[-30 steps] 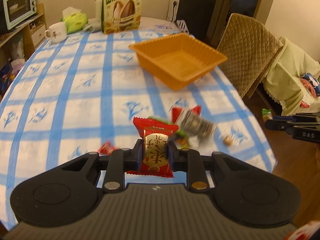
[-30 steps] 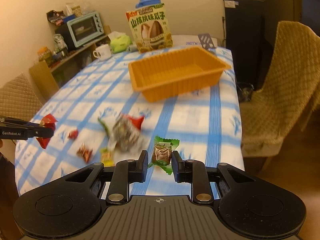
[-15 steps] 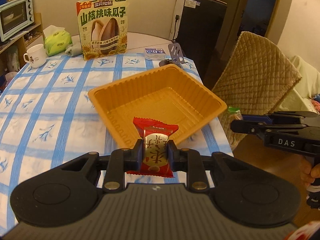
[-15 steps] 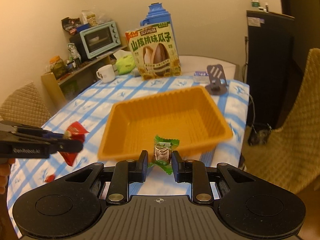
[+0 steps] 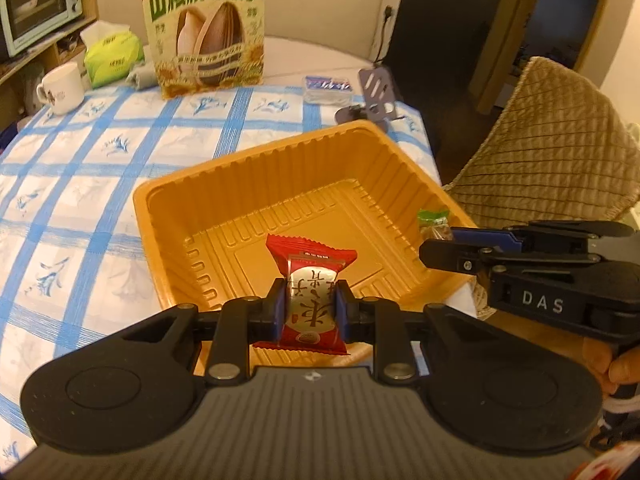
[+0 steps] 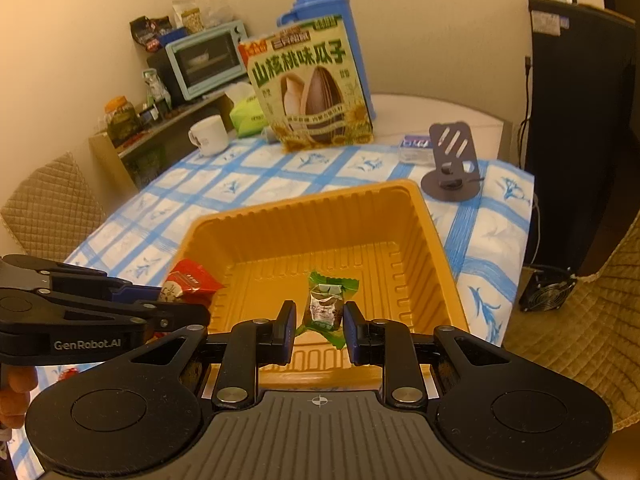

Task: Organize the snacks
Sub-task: 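Carry both snacks over the orange tray and open both tools to drop them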

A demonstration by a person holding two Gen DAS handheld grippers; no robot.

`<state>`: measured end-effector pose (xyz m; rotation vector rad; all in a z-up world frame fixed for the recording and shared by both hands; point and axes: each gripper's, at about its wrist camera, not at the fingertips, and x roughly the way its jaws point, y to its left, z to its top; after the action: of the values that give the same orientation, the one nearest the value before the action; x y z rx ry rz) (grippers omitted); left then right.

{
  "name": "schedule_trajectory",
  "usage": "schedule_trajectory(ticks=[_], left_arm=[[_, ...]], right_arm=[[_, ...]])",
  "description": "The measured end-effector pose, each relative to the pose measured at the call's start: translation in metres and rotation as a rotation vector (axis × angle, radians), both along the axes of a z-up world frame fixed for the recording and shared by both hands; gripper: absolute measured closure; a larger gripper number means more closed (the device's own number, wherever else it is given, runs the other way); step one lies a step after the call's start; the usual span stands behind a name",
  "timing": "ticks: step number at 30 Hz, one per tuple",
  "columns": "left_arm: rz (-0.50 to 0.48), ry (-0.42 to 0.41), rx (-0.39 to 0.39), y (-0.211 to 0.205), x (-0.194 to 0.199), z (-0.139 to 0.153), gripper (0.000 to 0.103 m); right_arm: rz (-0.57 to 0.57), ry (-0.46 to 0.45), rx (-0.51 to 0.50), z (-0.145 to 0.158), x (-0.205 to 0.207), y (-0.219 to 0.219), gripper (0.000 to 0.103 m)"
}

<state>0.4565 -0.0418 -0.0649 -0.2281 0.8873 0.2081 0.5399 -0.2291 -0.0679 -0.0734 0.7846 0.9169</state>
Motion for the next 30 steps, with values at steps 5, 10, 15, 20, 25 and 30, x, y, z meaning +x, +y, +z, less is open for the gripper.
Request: schedule_trajectory(ticks=[5, 10, 15, 20, 25, 30], left_arm=[[0.031, 0.021, -0.015, 0.004, 0.015, -0.012, 0.081], [0.036, 0.031, -0.012, 0.001, 0.028, -0.019, 0.081], [0.042, 0.027, -0.016, 0.001, 0.033, -0.021, 0.072], [0.040, 0.033, 0.005, 0.004, 0.027, -0.020, 0.070], [0.052, 0.033, 0.003, 0.011, 0.019, -0.017, 0.070], [0.063, 0.032, 0.010, 0.017, 0.009, -0.014, 0.069]], right_arm=[[0.004, 0.020, -0.007, -0.011, 0.014, 0.005, 0.077], [0.007, 0.030, -0.003, -0.016, 0.023, 0.007, 0.077], [0.009, 0.031, 0.003, -0.018, 0.031, 0.008, 0.077], [0.011, 0.028, 0.006, -0.019, 0.034, 0.009, 0.077], [0.015, 0.030, 0.004, -0.020, 0.036, 0.012, 0.077], [0.042, 0.036, 0.011, -0.020, 0.034, 0.025, 0.077]])
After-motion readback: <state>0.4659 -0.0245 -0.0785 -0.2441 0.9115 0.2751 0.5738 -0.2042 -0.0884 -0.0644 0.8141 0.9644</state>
